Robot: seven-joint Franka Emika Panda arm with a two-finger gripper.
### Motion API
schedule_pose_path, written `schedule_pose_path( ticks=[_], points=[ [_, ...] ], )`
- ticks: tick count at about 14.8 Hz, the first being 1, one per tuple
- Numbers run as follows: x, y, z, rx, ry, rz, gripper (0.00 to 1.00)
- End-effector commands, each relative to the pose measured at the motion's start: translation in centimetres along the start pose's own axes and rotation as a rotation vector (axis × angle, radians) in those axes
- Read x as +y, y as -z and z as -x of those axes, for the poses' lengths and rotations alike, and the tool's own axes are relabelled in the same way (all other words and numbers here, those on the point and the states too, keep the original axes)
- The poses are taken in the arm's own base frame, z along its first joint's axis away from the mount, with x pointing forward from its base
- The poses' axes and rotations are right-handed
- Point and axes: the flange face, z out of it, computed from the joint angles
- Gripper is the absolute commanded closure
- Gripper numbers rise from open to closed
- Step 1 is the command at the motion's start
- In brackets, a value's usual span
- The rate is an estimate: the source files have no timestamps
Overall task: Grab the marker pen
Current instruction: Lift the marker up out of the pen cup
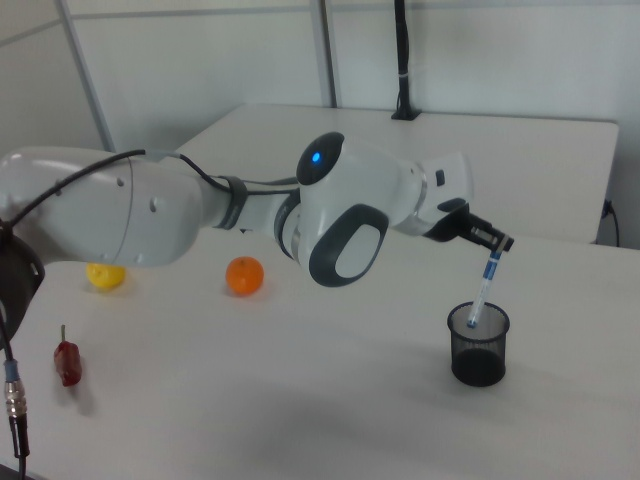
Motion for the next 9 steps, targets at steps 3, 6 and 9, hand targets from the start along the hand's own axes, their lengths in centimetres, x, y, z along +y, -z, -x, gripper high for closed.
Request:
schedule_pose_path(
  ticks=[3,6,9],
  points=[
    [1.2,7.6,-4.6,0.101,-0.094,-0.042,0.98],
    [0.1,10.5,-6.2,0.137,-0.132,-0.079,0.98],
    [-2.4,13.4,-7.1,0.129,-0.159,-0.142,0.98]
  ],
)
